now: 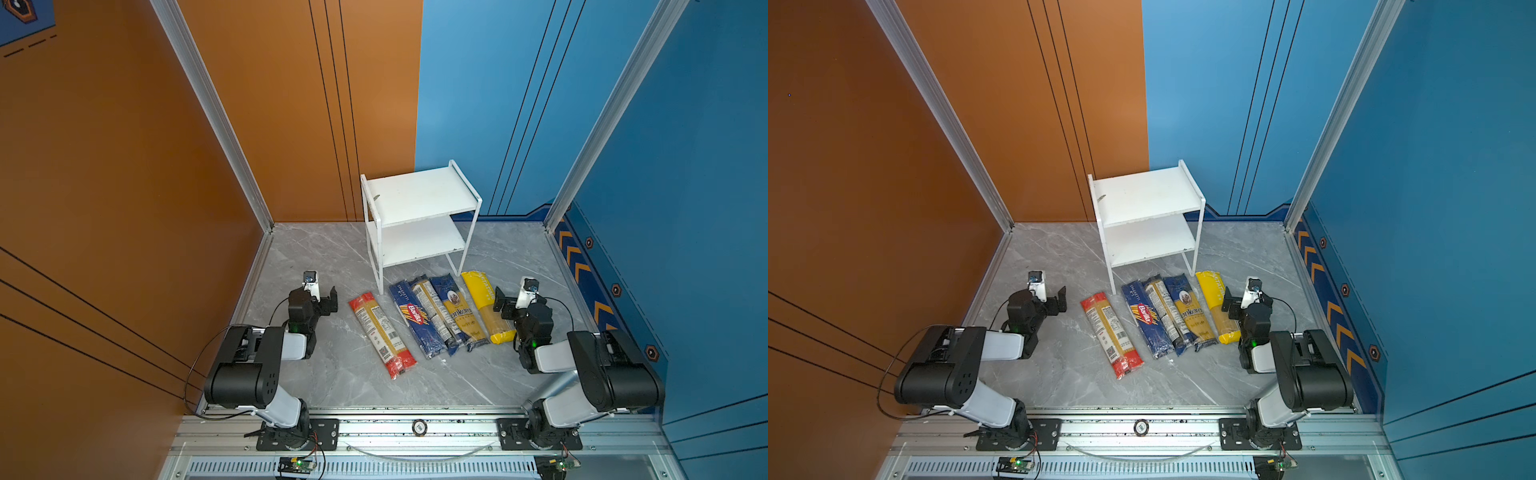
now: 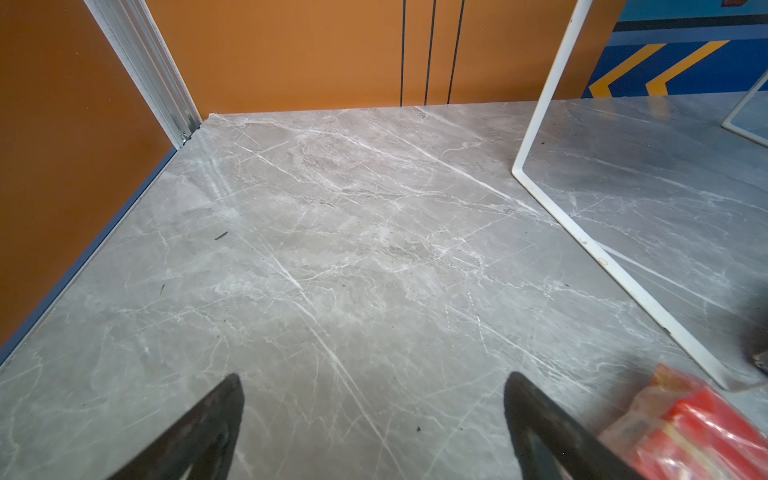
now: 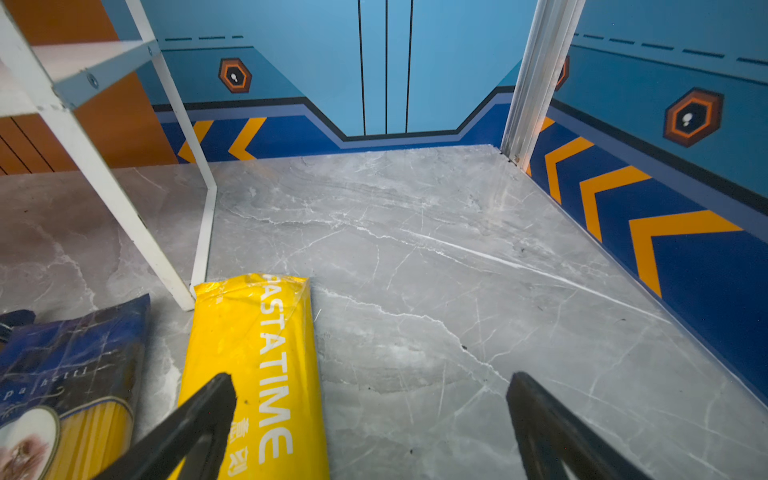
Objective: Place and organize the pasta boxes and bags onto the shelf
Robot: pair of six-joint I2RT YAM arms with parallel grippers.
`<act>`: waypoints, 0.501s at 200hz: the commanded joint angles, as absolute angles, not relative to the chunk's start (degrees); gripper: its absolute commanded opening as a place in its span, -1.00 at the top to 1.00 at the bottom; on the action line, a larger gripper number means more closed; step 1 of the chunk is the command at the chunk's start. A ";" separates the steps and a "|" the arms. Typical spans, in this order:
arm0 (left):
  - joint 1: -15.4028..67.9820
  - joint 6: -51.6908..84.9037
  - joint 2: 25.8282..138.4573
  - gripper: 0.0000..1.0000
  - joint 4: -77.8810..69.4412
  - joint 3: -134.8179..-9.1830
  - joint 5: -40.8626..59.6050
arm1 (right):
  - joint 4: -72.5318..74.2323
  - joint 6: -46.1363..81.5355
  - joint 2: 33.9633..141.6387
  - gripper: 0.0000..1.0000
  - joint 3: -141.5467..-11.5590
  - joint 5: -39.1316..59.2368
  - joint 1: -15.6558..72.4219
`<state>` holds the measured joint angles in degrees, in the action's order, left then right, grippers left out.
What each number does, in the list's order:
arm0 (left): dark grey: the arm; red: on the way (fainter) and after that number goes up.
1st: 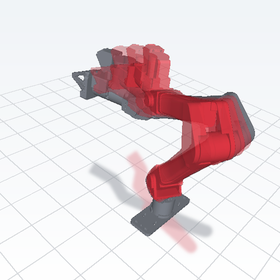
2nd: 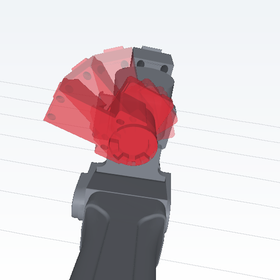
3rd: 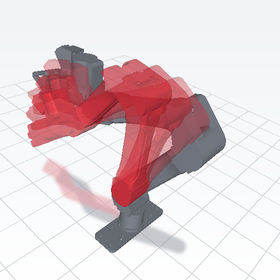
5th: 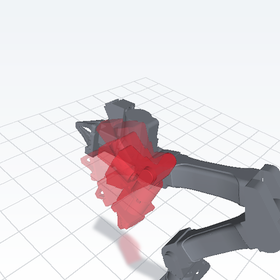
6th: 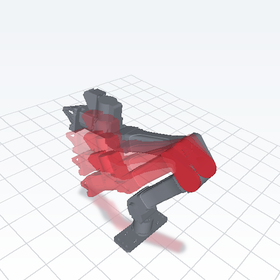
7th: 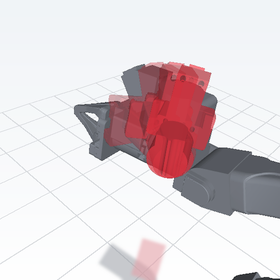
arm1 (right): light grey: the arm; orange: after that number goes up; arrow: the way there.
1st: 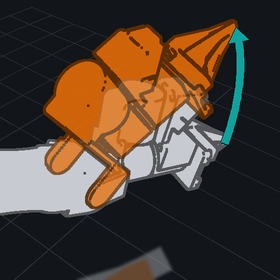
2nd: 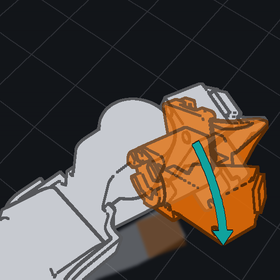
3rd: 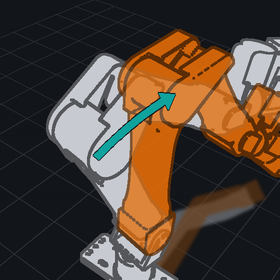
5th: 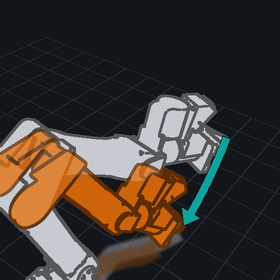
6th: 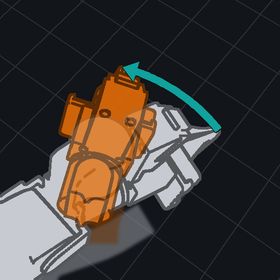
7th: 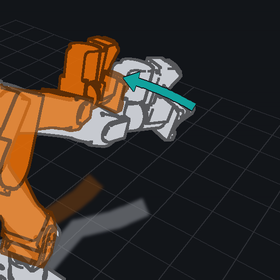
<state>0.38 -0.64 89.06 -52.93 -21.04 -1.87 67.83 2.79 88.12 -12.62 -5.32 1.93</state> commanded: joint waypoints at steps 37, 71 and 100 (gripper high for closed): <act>0.62 -0.94 83.81 -0.96 -54.93 -18.29 -3.47 | 72.23 3.16 89.38 -1.00 -11.33 -7.79 2.02; 0.80 -1.44 78.58 -0.95 -53.54 -16.62 -2.95 | 68.97 3.04 86.52 -1.00 -11.67 -7.07 1.77; 1.11 -1.07 70.93 -0.96 -46.15 -17.48 -2.04 | 59.33 3.00 79.77 -1.00 -13.46 -6.13 1.67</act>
